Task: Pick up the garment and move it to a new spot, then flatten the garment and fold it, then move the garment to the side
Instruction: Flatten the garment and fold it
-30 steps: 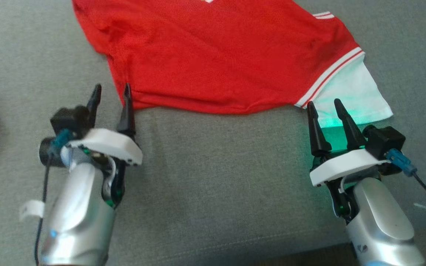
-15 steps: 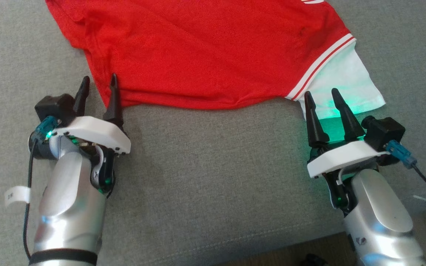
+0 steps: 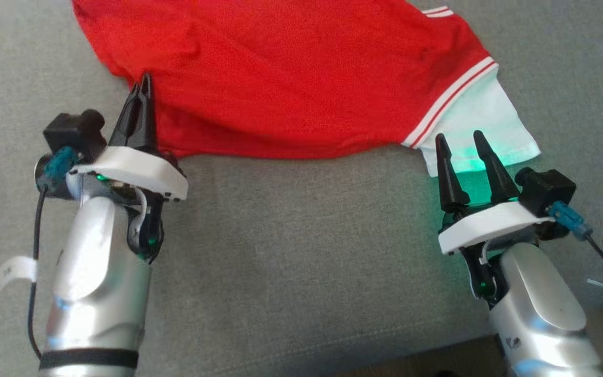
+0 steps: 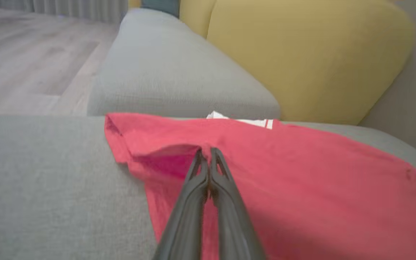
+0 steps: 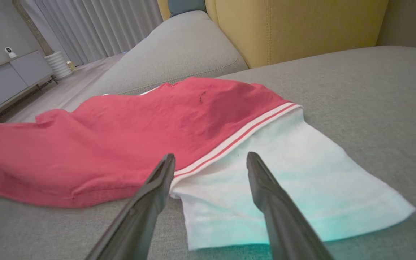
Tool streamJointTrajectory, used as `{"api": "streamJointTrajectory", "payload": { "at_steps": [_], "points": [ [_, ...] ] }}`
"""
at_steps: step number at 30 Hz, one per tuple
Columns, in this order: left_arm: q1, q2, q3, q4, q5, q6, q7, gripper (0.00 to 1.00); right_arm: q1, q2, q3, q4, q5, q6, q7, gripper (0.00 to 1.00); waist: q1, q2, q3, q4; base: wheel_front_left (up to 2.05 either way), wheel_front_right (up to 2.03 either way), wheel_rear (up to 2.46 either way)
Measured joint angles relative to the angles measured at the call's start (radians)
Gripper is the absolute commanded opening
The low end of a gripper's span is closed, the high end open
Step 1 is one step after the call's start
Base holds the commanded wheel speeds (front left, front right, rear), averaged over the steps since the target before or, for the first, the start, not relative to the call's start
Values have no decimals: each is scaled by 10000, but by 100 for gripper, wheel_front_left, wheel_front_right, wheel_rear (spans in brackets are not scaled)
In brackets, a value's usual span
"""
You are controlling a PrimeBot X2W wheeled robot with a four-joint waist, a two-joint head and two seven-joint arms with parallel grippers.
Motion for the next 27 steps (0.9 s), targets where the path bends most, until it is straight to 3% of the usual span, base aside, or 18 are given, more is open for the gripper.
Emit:
{"api": "streamJointTrajectory", "payload": {
  "at_steps": [13,20,27],
  "points": [
    [1852,4,-1559,-1795,-261,640,-61,0,523,0,-146,460,8,0,0,100,0,0,-1167,882,0,0,0],
    [1628,31,-1220,-1465,-67,790,-61,0,524,2,35,401,119,0,0,100,0,0,-985,768,0,0,0],
    [-317,295,-585,-713,368,1081,-61,0,273,4,54,199,119,0,0,100,0,0,-262,338,0,0,0]
  ]
}}
